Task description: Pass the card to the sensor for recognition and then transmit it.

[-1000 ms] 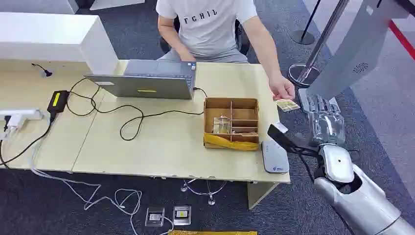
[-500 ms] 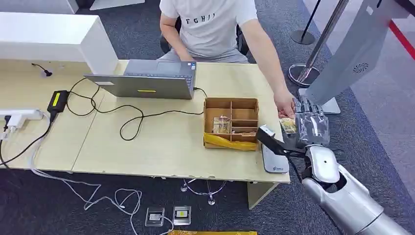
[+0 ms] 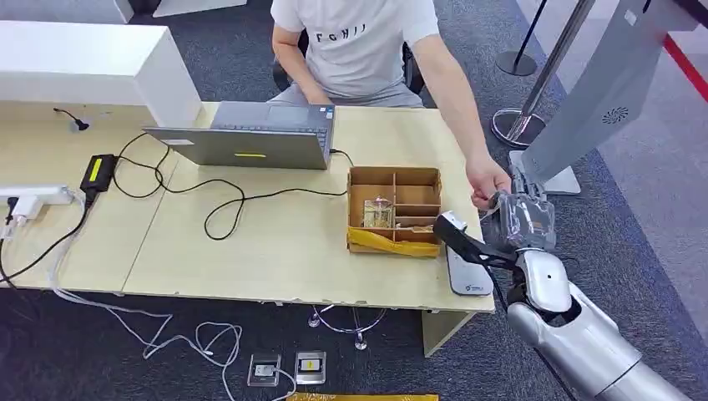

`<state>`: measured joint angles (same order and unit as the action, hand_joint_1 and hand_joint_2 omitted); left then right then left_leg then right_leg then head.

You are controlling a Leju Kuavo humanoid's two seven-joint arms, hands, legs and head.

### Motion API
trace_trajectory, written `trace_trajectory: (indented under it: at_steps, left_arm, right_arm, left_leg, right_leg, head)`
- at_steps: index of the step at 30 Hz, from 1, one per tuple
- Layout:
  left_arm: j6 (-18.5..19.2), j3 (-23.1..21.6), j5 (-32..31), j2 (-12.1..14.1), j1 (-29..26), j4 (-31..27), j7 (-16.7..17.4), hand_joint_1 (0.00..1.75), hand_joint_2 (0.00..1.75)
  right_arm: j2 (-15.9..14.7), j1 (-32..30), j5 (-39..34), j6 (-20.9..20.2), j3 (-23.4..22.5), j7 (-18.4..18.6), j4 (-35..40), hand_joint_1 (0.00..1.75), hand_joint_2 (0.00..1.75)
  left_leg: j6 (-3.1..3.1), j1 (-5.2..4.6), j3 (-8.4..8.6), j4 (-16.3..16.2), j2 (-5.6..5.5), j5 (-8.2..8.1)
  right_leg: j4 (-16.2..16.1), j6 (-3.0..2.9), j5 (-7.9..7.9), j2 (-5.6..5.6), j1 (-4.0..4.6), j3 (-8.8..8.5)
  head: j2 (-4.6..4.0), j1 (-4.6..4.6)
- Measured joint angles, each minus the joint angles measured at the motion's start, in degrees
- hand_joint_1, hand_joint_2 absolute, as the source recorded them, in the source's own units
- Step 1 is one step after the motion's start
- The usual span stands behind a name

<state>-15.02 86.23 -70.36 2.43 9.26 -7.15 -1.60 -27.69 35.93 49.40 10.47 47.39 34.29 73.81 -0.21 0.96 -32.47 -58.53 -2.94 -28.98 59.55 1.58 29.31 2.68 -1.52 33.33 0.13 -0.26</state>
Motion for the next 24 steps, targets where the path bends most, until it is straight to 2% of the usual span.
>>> trace_trajectory:
  at_steps: [24]
  left_arm:
    - [0.0,0.0,-0.3,0.0,0.0,0.0,-0.1,0.0,0.0]
  right_arm:
    - [0.6,-1.8,0.7,0.5,-0.3,0.3,-3.1,1.75,1.75]
  left_leg:
    - [0.0,0.0,0.02,0.0,0.03,0.0]
  right_leg:
    - [0.0,0.0,0.0,0.02,0.0,0.0]
  head:
    - [0.0,0.0]
